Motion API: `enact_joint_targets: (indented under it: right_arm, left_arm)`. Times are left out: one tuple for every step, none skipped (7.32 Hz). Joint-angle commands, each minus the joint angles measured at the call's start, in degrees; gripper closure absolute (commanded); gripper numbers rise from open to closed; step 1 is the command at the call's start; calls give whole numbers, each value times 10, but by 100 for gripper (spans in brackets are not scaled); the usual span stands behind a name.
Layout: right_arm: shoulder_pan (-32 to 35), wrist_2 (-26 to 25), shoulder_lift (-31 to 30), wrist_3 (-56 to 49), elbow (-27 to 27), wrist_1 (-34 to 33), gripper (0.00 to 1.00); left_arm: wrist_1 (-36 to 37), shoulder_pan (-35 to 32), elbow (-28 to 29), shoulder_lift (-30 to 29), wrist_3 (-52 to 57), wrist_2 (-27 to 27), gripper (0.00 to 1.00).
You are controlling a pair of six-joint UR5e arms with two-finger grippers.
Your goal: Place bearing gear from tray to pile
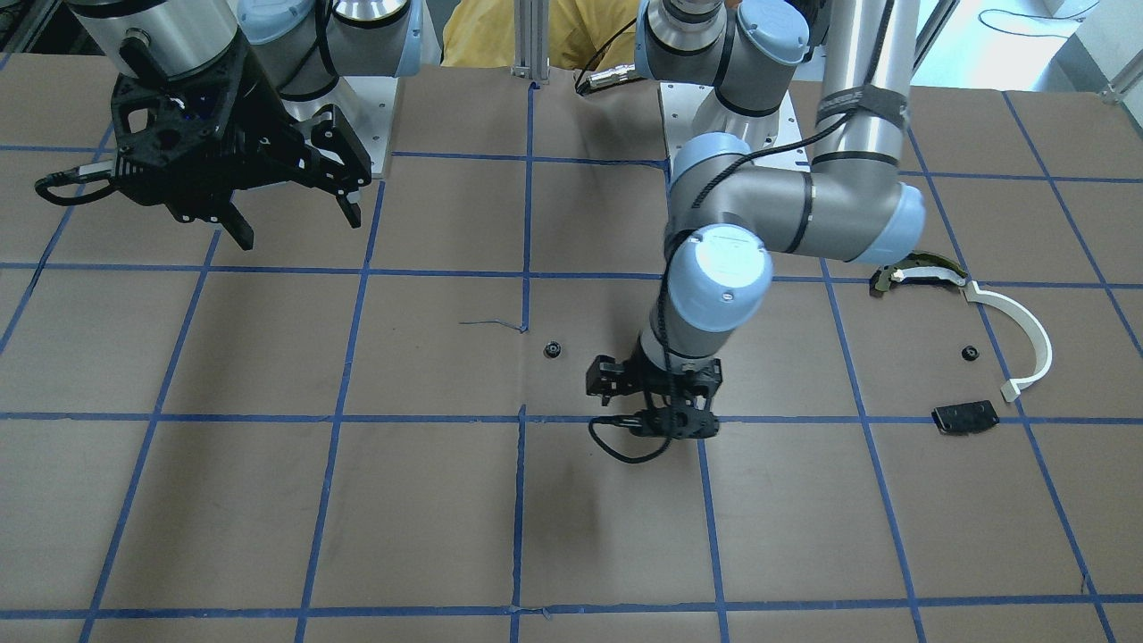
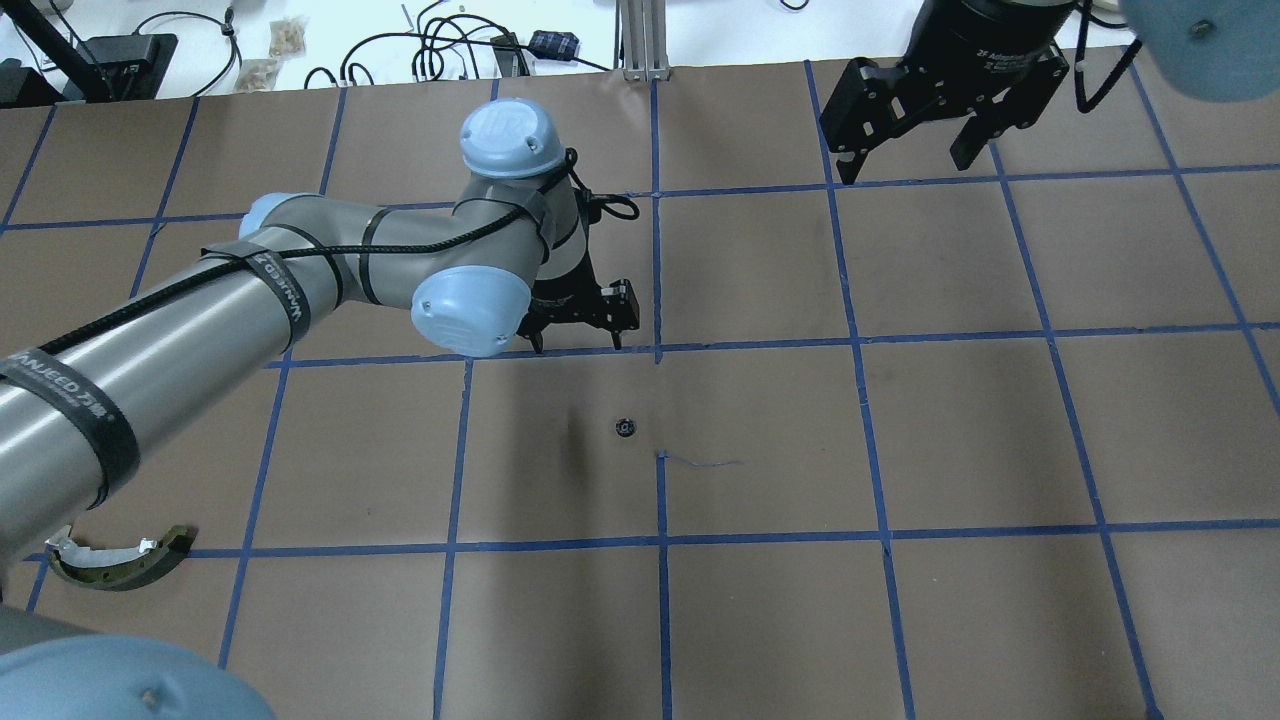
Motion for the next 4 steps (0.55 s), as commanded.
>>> enact_joint_targets:
  right_arm:
    - [6, -69, -8, 27, 27, 35, 0]
    - [6, -67, -7, 26, 55, -6, 0]
    - [5, -56, -8, 27, 87, -64, 0]
    - [-4, -20, -8, 25, 108, -143, 0]
  left_arm:
    - [-4, -22, -21, -15, -20, 0, 0]
    - [-6, -33, -21, -23, -27, 1, 0]
    - [-6, -46, -21, -33, -28, 1, 0]
    - [-6, -47, -20, -38, -28, 3, 2]
